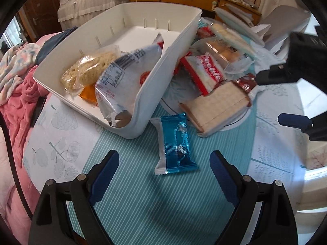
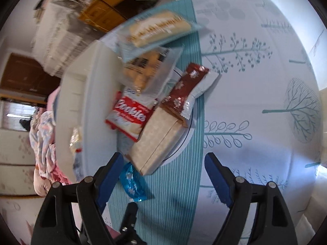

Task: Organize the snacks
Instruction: 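Move the right tool to the tan paper-wrapped bar while the left tool approaches the blue foil snack, then close the right tool on the tan paper bar while the left tool grips the blue foil snack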

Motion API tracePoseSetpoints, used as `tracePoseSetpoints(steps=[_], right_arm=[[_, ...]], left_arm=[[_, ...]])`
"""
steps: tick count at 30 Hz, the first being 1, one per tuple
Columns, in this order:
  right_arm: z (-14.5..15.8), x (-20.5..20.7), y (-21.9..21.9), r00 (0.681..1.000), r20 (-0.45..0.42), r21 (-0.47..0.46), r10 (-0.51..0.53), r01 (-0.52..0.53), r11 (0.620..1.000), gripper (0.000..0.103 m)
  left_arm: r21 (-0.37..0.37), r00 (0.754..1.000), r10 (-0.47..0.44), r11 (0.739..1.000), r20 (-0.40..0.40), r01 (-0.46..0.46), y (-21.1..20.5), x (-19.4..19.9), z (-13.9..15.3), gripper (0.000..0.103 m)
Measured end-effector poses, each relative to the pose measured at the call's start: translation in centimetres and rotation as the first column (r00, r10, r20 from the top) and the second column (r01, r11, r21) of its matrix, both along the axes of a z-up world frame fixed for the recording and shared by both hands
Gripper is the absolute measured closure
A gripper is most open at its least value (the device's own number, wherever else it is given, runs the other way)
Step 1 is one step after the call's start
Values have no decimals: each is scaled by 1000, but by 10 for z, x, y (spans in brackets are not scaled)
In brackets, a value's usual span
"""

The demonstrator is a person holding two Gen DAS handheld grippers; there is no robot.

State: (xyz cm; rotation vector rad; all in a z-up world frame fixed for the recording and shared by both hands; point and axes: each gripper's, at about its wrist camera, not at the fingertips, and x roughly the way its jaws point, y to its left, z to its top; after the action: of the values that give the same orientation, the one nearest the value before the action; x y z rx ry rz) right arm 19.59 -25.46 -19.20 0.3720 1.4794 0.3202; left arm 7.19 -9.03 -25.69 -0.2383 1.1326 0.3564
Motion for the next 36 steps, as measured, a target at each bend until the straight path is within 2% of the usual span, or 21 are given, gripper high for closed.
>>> tracePoseSetpoints(steps=[5, 8, 14, 17, 21, 22, 30, 36], right_arm=[[-19, 19, 13, 993, -116, 12, -32, 33, 999, 21], [-28, 26, 25, 983, -178, -45, -45, 38, 998, 21], [-39, 29, 48, 968, -248, -65, -39, 24, 998, 23], [-44, 30, 60, 963, -270, -81, -21, -1, 997, 29], [-50, 27, 77, 955, -295, -128, -14, -25, 992, 35], [-52, 26, 80, 954, -301, -136, -18, -24, 990, 36], [-64, 24, 98, 940, -330, -215, -80, 7, 977, 36], [-70, 28, 124, 939, -332, -309, -90, -18, 951, 36]], left_arm=[[5, 1000, 17, 1000, -20, -17, 1, 7, -13, 22], [4, 999, 23, 1000, -23, -23, 3, 12, -16, 25], [1, 998, 33, 999, -45, -33, 7, 20, -23, 39], [-11, 998, 39, 999, -48, -40, 9, 24, -27, 41], [-33, 998, 26, 999, -58, -28, 12, 25, -33, 59], [-40, 998, 22, 999, -60, -25, 13, 25, -35, 61], [-80, 1000, 3, 997, -30, -6, 20, 19, -37, 66], [-113, 999, -16, 994, -29, 12, 31, 17, -36, 69]])
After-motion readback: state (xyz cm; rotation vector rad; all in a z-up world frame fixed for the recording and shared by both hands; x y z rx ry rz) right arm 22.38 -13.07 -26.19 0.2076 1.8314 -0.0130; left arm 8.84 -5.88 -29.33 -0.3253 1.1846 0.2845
